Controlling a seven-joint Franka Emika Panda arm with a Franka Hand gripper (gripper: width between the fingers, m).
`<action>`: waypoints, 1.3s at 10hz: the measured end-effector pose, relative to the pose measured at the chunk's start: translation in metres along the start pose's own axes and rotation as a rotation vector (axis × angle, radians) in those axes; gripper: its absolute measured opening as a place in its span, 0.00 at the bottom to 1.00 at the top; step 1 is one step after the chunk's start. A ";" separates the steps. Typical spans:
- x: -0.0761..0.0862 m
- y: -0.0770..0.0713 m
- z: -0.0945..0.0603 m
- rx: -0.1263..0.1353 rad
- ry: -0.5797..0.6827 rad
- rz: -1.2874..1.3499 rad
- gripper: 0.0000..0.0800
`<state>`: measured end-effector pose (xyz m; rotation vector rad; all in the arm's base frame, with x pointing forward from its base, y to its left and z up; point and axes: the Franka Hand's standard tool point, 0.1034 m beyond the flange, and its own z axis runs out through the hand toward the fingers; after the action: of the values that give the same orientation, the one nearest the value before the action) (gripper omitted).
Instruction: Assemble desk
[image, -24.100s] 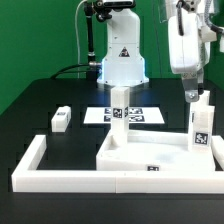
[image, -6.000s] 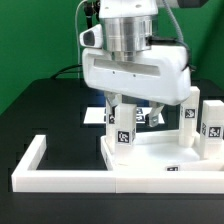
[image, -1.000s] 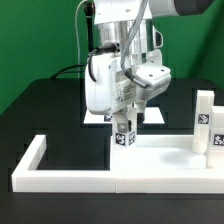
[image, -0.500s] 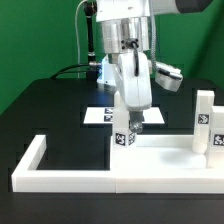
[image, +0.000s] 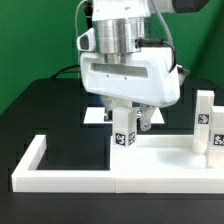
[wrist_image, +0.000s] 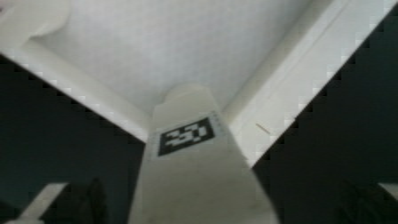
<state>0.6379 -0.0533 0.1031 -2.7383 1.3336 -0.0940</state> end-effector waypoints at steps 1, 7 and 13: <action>-0.001 -0.001 0.000 0.000 0.000 0.034 0.64; 0.000 0.002 0.001 -0.006 -0.004 0.291 0.37; 0.002 -0.002 0.001 -0.064 -0.005 1.023 0.38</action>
Offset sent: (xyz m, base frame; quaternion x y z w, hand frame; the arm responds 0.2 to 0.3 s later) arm 0.0000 0.0000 0.0000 0.0000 0.0000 0.0000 1.0000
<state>0.6411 -0.0536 0.1026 -1.7564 2.5319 0.0364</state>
